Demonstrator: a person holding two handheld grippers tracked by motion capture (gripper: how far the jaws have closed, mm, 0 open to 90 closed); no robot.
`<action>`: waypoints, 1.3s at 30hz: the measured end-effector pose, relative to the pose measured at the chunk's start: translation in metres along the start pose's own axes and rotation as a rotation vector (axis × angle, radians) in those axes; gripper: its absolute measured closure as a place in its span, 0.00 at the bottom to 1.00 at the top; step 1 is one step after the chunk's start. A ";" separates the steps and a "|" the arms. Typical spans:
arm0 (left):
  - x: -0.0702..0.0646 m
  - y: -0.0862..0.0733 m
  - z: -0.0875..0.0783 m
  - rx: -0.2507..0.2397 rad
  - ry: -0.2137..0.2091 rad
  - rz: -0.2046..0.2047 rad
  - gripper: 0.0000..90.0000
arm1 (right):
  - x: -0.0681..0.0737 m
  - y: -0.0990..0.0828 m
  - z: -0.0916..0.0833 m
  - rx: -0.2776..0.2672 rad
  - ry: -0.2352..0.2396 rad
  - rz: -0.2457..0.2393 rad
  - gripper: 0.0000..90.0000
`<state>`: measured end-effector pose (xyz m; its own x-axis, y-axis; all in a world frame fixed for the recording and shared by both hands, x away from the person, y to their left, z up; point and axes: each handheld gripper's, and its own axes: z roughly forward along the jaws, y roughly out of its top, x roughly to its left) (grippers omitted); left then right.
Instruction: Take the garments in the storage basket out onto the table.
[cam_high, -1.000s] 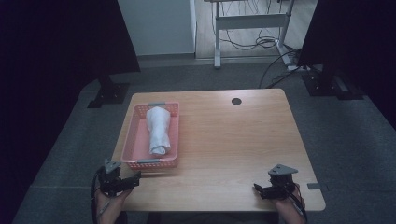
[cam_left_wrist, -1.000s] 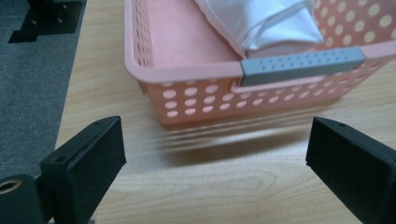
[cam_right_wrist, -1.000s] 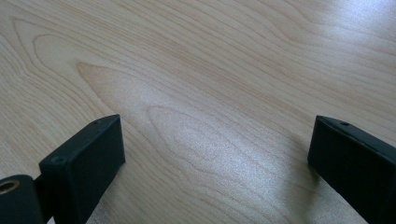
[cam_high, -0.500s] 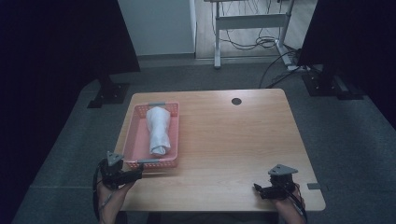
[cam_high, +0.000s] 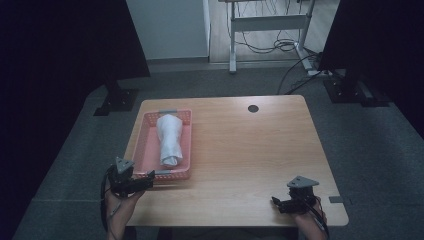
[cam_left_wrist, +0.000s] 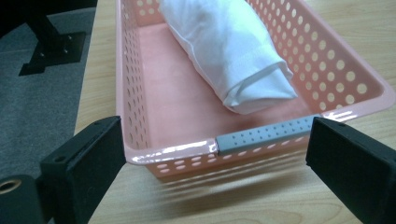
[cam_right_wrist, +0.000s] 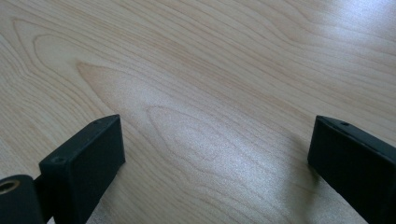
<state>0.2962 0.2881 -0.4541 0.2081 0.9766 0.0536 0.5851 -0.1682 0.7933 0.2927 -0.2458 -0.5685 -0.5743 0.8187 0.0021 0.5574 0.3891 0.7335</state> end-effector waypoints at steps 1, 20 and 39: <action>0.000 0.001 0.000 -0.002 0.005 0.000 0.05 | 0.000 0.000 0.000 0.000 0.000 0.000 0.04; 0.001 0.021 0.005 -0.026 0.007 0.004 0.05 | 0.000 0.000 0.000 0.000 0.000 0.000 0.04; -0.004 0.041 0.018 -0.046 0.008 0.018 0.05 | 0.000 0.000 0.000 0.000 0.000 0.000 0.04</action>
<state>0.3340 0.2747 -0.4325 0.2118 0.9746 0.0726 0.5449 -0.1794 0.8191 0.2927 -0.2458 -0.5685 -0.5742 0.8187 0.0022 0.5575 0.3890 0.7334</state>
